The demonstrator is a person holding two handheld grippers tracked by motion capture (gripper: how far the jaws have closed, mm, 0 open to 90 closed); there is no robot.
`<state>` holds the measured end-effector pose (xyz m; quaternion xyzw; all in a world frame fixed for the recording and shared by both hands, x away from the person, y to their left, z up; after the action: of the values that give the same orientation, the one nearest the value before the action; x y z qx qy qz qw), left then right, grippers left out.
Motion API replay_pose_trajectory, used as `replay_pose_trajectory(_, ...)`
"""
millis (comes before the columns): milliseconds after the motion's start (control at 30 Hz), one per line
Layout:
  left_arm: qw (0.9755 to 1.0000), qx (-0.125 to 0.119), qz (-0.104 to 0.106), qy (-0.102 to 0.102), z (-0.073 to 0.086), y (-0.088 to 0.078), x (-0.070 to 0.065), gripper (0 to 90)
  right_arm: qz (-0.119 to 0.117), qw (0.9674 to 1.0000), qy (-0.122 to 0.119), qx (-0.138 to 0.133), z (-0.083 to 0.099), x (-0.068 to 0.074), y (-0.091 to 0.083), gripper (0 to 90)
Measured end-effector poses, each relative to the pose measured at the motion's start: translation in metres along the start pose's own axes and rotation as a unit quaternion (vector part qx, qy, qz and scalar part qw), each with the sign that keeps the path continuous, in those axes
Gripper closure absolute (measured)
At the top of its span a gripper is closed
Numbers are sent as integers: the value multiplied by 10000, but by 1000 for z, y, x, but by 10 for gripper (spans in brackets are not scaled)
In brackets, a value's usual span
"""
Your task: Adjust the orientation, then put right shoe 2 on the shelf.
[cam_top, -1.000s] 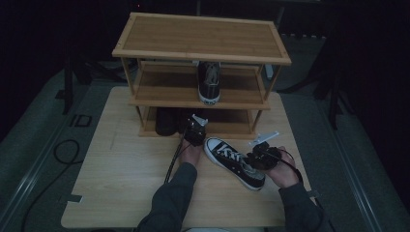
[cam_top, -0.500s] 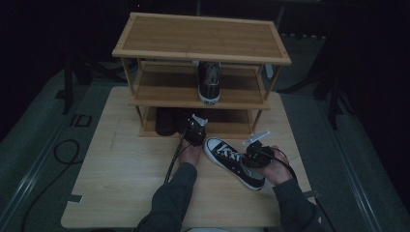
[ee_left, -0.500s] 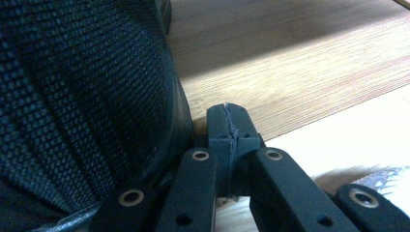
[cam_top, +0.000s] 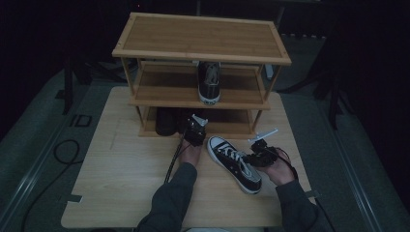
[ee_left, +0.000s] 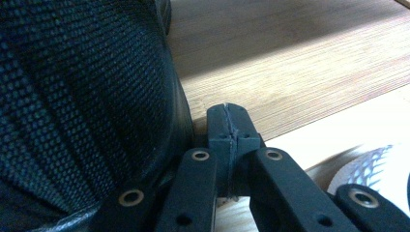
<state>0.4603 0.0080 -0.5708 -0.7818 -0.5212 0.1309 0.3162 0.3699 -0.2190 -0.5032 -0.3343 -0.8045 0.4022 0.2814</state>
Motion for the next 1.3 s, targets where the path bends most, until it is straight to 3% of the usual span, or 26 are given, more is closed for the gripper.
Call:
replay_pose_trajectory(900, 10000, 1, -13, 11, 0, 0, 0, 900, 83, 9989, 155, -444, -9, 0, -36, 883)
replay_pose_trajectory(1300, 10000, 1, -41, 29, 0, 0, -1, 900, -136, 9985, 82, -515, -18, 0, -51, 883)
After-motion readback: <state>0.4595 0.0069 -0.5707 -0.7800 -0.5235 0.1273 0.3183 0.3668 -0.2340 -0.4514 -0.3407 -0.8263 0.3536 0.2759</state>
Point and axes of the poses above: each handheld gripper's, and its own axes: y roughly forward along the jaws, z roughly out of its underside, x roughly to its left, the point moved 2 cm from there along y, roughly forward along the jaws, and after that the axes turned 8 degrees about y, right-handed, at the moved point
